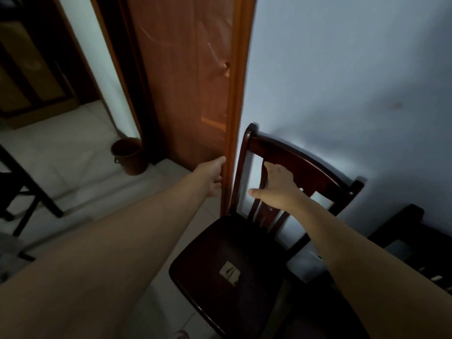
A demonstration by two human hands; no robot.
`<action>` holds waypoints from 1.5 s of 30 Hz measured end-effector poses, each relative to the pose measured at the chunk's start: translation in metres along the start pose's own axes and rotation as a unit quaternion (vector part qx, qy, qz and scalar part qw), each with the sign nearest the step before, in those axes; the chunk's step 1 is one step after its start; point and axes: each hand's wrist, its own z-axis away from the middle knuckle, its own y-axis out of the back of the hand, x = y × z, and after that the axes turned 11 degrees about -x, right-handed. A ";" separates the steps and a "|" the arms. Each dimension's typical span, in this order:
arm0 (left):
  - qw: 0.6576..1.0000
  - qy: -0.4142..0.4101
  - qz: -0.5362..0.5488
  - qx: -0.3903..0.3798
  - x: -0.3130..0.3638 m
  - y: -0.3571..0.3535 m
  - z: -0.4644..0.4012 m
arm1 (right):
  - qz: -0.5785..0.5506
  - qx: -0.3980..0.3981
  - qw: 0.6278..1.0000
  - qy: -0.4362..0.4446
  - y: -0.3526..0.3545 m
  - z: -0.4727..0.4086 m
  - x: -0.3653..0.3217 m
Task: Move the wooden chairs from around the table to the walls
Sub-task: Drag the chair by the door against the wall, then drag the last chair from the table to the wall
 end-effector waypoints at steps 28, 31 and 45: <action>0.964 -0.040 0.148 0.215 0.048 0.460 0.090 | 0.079 -0.148 0.950 0.263 -0.167 -0.100 -0.433; 0.958 -0.045 0.166 0.228 0.052 0.495 0.095 | 0.099 -0.159 0.939 0.290 -0.180 -0.115 -0.469; 0.907 -0.077 0.274 0.312 0.136 0.653 0.040 | 0.149 -0.211 0.892 0.372 -0.214 -0.269 -0.656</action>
